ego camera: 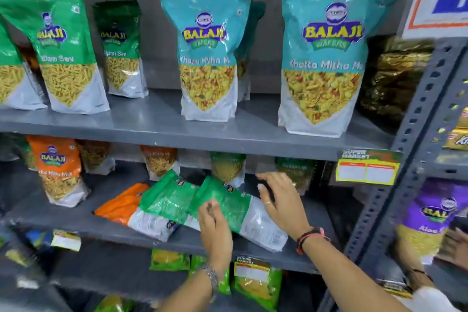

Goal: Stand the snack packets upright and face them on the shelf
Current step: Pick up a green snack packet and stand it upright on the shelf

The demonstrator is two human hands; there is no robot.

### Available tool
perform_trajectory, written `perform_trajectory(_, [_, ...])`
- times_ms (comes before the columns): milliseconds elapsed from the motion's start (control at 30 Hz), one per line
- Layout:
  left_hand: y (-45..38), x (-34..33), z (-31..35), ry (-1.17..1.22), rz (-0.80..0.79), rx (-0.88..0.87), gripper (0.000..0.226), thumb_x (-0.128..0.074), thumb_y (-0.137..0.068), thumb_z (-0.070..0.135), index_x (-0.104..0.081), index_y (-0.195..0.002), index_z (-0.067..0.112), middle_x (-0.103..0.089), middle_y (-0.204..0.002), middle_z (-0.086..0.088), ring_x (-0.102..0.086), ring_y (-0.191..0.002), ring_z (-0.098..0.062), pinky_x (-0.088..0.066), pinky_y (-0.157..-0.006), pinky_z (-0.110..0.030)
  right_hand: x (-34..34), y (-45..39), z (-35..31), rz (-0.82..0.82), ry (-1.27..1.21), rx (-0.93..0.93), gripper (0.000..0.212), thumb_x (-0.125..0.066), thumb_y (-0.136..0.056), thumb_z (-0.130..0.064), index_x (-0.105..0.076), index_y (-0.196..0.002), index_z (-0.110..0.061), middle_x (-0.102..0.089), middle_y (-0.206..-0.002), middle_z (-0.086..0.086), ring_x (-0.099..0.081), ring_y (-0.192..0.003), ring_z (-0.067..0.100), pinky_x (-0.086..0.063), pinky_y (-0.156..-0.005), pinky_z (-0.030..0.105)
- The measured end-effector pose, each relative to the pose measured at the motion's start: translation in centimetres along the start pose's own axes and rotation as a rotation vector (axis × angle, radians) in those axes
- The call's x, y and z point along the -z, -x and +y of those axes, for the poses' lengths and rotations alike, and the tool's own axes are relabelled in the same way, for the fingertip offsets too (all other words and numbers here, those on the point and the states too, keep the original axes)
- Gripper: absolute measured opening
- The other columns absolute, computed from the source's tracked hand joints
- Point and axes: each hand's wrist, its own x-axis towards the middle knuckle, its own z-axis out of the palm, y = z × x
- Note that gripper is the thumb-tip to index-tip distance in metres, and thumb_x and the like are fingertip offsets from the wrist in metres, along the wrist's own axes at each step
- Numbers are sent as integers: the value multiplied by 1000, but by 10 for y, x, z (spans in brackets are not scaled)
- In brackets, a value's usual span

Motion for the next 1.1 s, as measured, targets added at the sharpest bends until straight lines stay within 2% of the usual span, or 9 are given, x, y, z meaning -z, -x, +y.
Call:
perform_trajectory(233, [-3, -31, -64, -70, -78, 514, 47, -34, -97, 30, -29, -53, 16, -25, -54, -5, -30, -51, -17, -28, -59, -32, -79, -17, 58, -307, -46, -404, 40, -38, -93, -31, -55, -124, -9, -62, -124, 13, -54, -117, 31, -43, -101, 41])
perform_trajectory(333, [-10, -40, -77, -129, -224, 625, 56, -29, -97, 41, -51, -70, -3, -43, -68, -27, -53, -66, -31, -40, -65, -36, -98, -34, 74, -392, -90, -513, 37, -38, -95, -27, -56, -120, -5, -63, -122, 21, -57, -114, 36, -44, -99, 40])
perform_trajectory(467, [-25, -45, -100, -118, -269, 652, 56, -32, -93, 49, -52, -116, 3, -55, -112, -7, -55, -111, -31, -41, -94, -36, -122, -57, 89, -593, -121, -677, 41, -33, -97, -31, -56, -122, -7, -58, -130, 21, -52, -121, 36, -40, -99, 37])
perform_trajectory(533, [-30, -44, -112, -89, -262, 613, 56, -36, -91, 51, -58, -109, 3, -64, -110, -12, -61, -101, -31, -48, -93, -41, -133, -66, 99, -675, -144, -744, 41, -36, -97, -28, -59, -118, -3, -55, -133, 21, -50, -124, 35, -39, -99, 34])
perform_trajectory(600, [-32, -43, -119, -54, -225, 590, 47, -42, -89, 50, -59, -91, 6, -66, -98, -13, -63, -88, -32, -51, -87, -43, -138, -72, 106, -707, -192, -776, 33, -41, -94, -21, -65, -91, 2, -62, -113, 24, -56, -112, 35, -40, -85, 32])
perform_trajectory(800, [-35, -39, -104, 212, -180, 630, 27, -39, -97, 17, -46, -73, 9, -60, -80, -13, -64, -77, -21, -57, -62, -20, -126, -62, 121, -572, -339, -882, 23, -54, -86, -10, -59, -64, -5, -53, -64, 12, -39, -59, 9, -32, -56, 24])
perform_trajectory(967, [-45, -35, -92, 234, -285, 558, 24, -46, -95, 24, -56, -103, 3, -66, -102, -12, -69, -79, -12, -56, -65, -21, -103, -29, 136, -165, -716, -1100, 28, -61, -79, 2, -65, -59, -17, -64, -57, -4, -54, -68, 15, -43, -65, 26])
perform_trajectory(1033, [-60, -40, -80, 213, -323, 494, 17, -46, -95, 19, -57, -90, 7, -67, -89, -4, -68, -66, -6, -54, -58, -20, -92, -20, 140, -59, -773, -1132, 38, -51, -79, 13, -64, -60, -17, -65, -46, -11, -54, -66, 13, -43, -63, 23])
perform_trajectory(1100, [-73, -49, -67, 192, -368, 417, 22, -43, -95, 15, -57, -78, 12, -69, -76, 3, -68, -69, -7, -55, -61, -20, -79, -12, 142, 19, -814, -1140, 42, -43, -79, 17, -63, -62, -15, -65, -57, -4, -54, -64, 11, -44, -61, 22])
